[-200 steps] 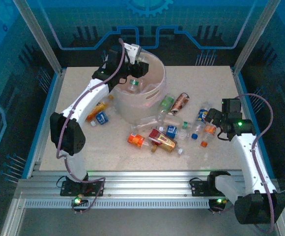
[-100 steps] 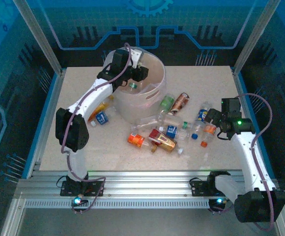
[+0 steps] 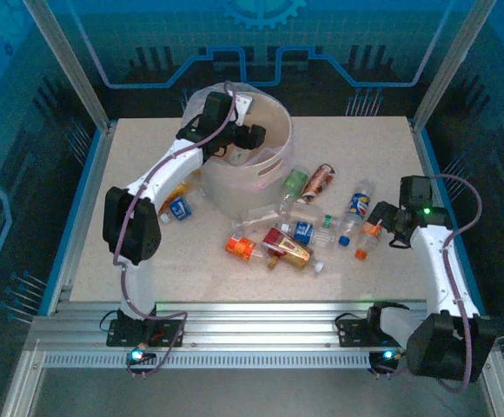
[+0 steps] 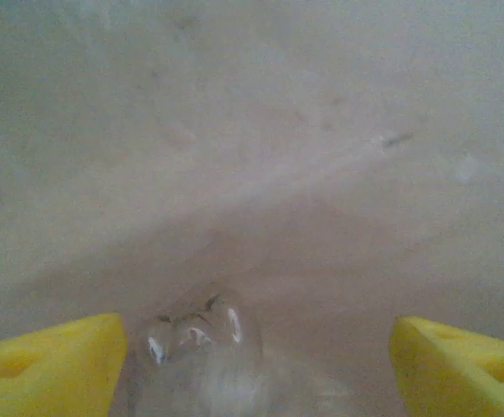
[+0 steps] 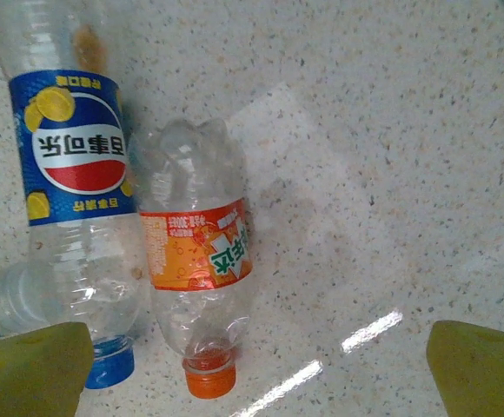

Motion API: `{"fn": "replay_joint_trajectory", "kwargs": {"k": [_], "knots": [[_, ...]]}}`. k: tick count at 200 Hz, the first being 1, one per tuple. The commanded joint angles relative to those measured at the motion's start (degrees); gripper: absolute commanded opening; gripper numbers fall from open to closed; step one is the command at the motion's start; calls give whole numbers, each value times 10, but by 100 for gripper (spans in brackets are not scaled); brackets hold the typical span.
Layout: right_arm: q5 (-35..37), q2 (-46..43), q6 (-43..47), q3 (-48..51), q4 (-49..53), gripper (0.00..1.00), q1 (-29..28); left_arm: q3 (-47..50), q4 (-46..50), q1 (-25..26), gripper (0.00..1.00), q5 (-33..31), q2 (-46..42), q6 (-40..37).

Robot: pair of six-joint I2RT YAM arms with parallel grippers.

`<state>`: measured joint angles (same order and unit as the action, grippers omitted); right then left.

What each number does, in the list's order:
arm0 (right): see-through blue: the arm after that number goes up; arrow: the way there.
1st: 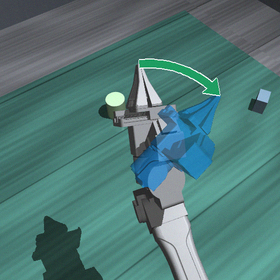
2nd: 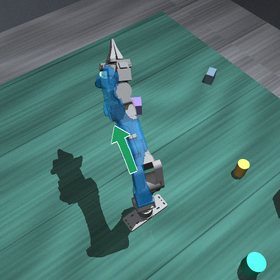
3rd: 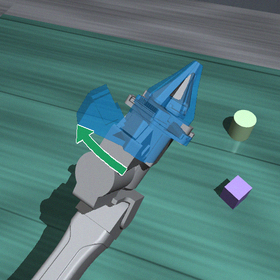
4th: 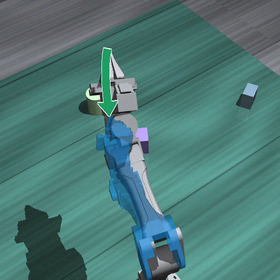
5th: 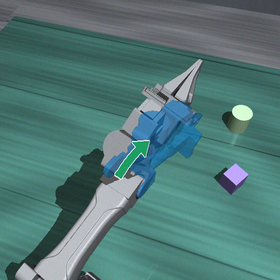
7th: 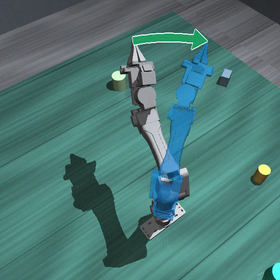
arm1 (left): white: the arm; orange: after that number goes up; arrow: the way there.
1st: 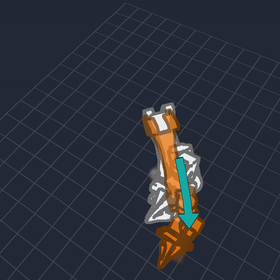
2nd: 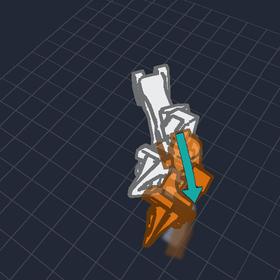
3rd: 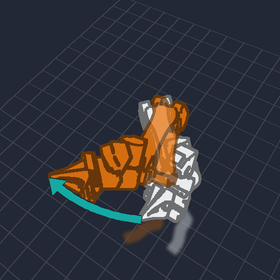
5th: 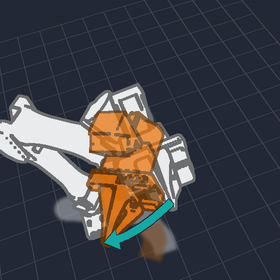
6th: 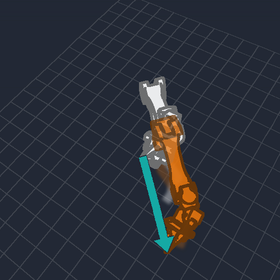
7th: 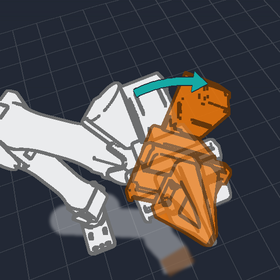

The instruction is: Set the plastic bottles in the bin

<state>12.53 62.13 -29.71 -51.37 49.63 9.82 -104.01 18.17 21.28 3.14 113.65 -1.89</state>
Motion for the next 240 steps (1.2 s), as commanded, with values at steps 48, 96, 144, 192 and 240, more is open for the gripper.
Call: {"fn": "replay_joint_trajectory", "kwargs": {"k": [48, 96, 144, 192, 240], "knots": [[-123, 39, 32, 35, -28, 100, 47, -5, 18, 3, 99, -22, -68, 19], [-147, 58, 36, 46, -51, 98, 50, 47, 1, 3, 99, -21, -154, 58], [-146, 70, 42, 52, -64, 94, 51, 169, -51, 3, 99, -18, -288, 144], [-161, 94, 41, 61, -91, 91, 51, 323, -135, 3, 99, -27, -416, 262], [-184, 138, 38, 63, -121, 84, 52, 380, -152, 3, 99, -47, -453, 305]]}}
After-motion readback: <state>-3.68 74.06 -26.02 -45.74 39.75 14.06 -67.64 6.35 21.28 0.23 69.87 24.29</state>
